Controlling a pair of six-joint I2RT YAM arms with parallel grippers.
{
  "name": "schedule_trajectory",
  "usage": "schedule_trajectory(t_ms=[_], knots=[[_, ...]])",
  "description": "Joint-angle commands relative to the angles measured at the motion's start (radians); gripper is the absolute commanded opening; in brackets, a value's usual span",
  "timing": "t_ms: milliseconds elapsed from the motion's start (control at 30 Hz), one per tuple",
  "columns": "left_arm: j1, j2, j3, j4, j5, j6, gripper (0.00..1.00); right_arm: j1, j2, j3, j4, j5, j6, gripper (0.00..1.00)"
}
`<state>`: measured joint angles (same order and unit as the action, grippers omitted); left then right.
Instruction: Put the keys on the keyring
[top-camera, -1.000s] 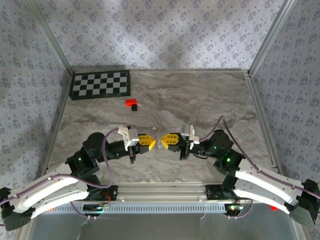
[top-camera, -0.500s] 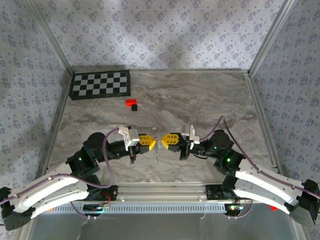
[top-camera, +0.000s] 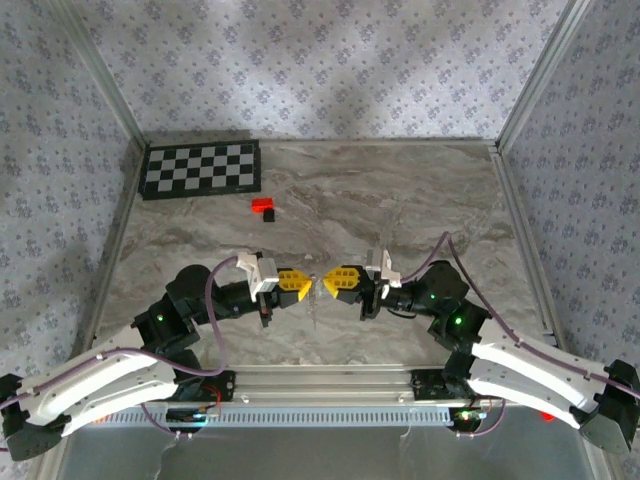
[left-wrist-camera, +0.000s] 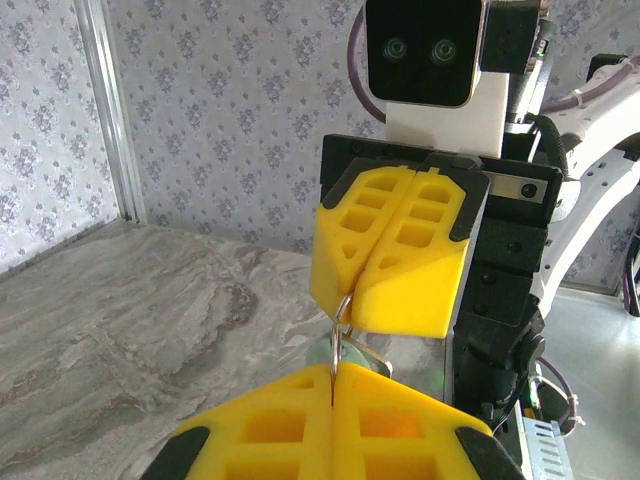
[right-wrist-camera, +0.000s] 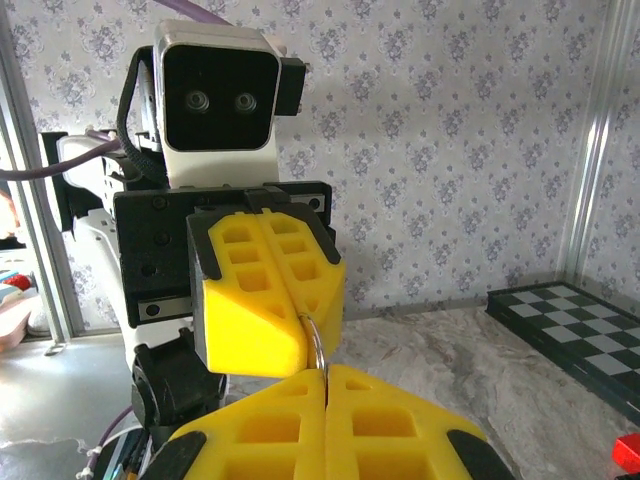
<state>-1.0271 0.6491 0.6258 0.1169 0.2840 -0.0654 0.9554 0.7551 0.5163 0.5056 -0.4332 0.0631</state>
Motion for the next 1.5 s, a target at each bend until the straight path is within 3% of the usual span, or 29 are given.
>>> schedule_trajectory(t_ms=[0,1467], knots=[[0.005,-0.007,0.042,0.059,0.004,-0.008,0.00,-0.003,-0.019,-0.010,0.033,0.008,0.014,0.00],[0.006,0.002,0.048,0.041,0.007,0.007,0.00,0.009,0.023,0.013,0.055,-0.037,0.018,0.00]])
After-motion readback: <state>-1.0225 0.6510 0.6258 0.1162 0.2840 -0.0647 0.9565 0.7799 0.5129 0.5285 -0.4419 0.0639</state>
